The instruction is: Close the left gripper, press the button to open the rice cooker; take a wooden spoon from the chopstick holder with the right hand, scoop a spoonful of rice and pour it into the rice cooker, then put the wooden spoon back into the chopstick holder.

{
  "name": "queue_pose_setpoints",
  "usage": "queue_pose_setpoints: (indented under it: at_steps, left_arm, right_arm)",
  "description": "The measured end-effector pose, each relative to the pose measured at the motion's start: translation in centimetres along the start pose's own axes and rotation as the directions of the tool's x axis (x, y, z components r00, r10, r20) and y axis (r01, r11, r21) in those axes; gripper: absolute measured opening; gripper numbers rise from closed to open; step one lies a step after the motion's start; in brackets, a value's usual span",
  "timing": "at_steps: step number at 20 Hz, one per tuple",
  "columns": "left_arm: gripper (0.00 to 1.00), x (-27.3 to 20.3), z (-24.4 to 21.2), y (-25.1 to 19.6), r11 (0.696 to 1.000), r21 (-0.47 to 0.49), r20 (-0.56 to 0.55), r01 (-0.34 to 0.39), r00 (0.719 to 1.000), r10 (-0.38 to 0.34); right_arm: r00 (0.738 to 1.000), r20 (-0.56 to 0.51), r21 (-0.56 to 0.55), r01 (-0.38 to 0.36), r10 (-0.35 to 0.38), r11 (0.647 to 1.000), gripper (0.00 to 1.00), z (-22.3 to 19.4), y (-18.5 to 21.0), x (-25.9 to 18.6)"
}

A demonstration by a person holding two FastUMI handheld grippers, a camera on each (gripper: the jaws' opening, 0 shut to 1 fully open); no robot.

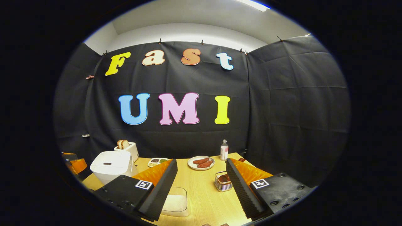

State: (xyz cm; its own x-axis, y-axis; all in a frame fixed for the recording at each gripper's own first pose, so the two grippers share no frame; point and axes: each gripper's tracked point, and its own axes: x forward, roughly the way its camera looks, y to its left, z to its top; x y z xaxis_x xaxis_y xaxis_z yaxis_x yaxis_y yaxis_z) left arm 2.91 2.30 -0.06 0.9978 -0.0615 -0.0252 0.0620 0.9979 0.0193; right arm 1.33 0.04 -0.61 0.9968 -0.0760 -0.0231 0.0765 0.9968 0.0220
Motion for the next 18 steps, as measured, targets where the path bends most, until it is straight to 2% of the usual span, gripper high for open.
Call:
queue_pose_setpoints:
  at_steps: [5,7,9,10,11,12,15,18]
  left_arm:
    - [0.95,2.8,1.1,2.0,0.999,-0.022,-0.025,-0.037,0.999,0.036]
    - [0.87,4.3,1.5,3.5,0.997,-0.04,-0.042,-0.072,0.997,0.071]
    - [0.78,5.9,1.8,4.8,0.994,-0.05,-0.065,-0.101,0.993,0.097]
    - [0.66,6.7,2.0,5.4,0.992,-0.058,-0.076,-0.111,0.991,0.106]
    - [0.64,7.5,2.4,6.1,0.99,-0.068,-0.087,-0.12,0.99,0.114]
    - [0.55,8.5,2.2,6.5,0.989,-0.078,-0.106,-0.124,0.988,0.116]
    - [0.41,11.1,1.5,7.6,0.984,-0.102,-0.177,-0.147,0.976,0.127]
    - [0.23,13.6,-0.1,8.4,0.98,-0.092,-0.239,-0.174,0.96,0.148]
  right_arm:
    - [1.0,-0.011,0.016,-0.002,0.002,1.0,0.98,-0.5,0.2,1.9]
    - [1.0,-0.023,0.005,-0.014,0.014,1.0,0.98,-1.0,0.3,2.5]
    - [0.999,-0.027,-0.011,-0.023,0.022,1.0,0.98,-1.1,0.0,3.5]
    - [0.999,-0.026,-0.014,-0.025,0.025,1.0,0.98,-1.1,-0.2,4.1]
    - [0.999,-0.026,-0.015,-0.026,0.026,1.0,0.98,-1.1,-0.5,4.7]
    - [0.999,-0.028,-0.013,-0.027,0.027,1.0,0.98,-1.3,-0.7,5.3]
    - [0.999,-0.043,-0.009,-0.034,0.033,0.999,0.98,-1.9,-1.3,6.9]
    - [0.998,-0.054,-0.018,-0.039,0.038,0.999,0.98,-2.4,-2.2,8.1]
